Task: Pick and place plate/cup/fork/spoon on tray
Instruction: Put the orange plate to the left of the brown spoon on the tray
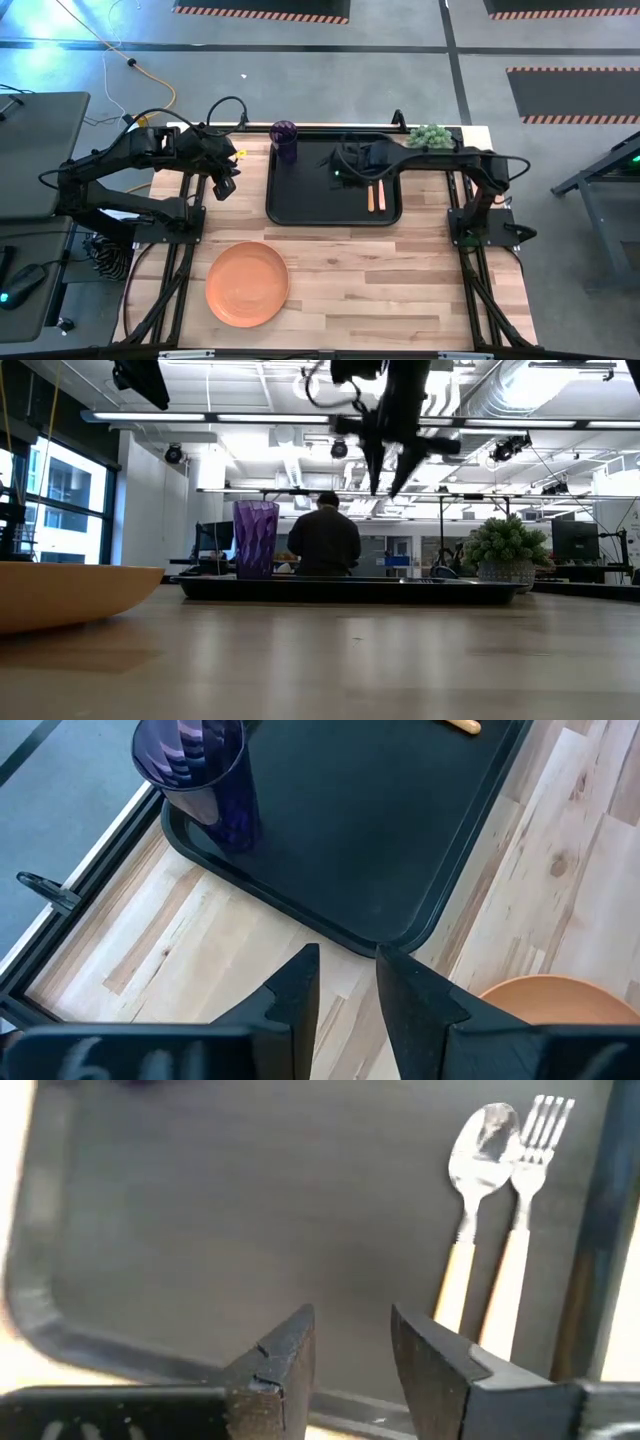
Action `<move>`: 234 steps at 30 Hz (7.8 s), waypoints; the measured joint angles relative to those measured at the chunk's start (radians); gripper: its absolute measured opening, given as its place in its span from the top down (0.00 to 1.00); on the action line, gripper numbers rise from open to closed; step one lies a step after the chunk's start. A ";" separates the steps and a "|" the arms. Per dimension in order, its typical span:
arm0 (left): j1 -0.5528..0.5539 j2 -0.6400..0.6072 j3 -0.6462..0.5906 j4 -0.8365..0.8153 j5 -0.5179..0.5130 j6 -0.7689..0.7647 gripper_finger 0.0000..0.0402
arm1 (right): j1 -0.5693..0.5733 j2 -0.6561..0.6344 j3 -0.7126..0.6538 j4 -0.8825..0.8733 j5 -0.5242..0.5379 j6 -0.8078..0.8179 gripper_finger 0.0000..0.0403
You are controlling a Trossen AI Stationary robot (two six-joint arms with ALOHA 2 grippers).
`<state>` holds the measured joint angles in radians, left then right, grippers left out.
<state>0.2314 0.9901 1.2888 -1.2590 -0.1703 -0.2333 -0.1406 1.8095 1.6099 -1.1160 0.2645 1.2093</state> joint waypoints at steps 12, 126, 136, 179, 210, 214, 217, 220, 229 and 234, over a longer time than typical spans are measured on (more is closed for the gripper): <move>-0.006 0.000 0.000 -0.013 0.053 -0.050 0.59 | 0.251 0.000 0.132 -0.018 0.140 0.157 0.69; -0.620 0.310 -0.647 0.755 0.065 -0.880 1.00 | 0.501 0.001 0.715 -0.455 0.420 -0.137 0.69; -0.453 0.299 -0.556 0.772 -0.031 -0.916 1.00 | 0.501 0.001 0.715 -0.455 0.421 -0.156 0.69; -0.003 0.648 -0.325 0.806 -0.048 -0.940 1.00 | 0.501 0.001 0.715 -0.455 0.396 -0.298 0.69; 0.116 0.648 -0.326 0.830 -0.015 -0.888 0.97 | 0.501 0.001 0.715 -0.455 0.390 -0.321 0.69; 0.116 0.648 -0.326 0.830 -0.008 -0.888 0.97 | 0.501 0.001 0.715 -0.455 0.388 -0.321 0.69; 0.116 0.648 -0.326 0.830 -0.008 -0.888 0.97 | 0.501 0.001 0.715 -0.455 0.380 -0.321 0.69; 0.115 0.648 -0.326 0.830 -0.007 -0.889 0.96 | 0.501 0.001 0.715 -0.455 0.377 -0.321 0.69; 0.115 0.648 -0.326 0.830 -0.007 -0.890 0.93 | 0.501 0.001 0.715 -0.455 0.374 -0.321 0.69; 0.115 0.648 -0.326 0.829 -0.007 -0.889 0.92 | 0.501 0.001 0.715 -0.455 0.374 -0.328 0.69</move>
<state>0.3466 1.6382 0.9630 -0.4297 -0.1777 -1.1225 0.3599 1.8107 2.3249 -1.5711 0.6384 0.8811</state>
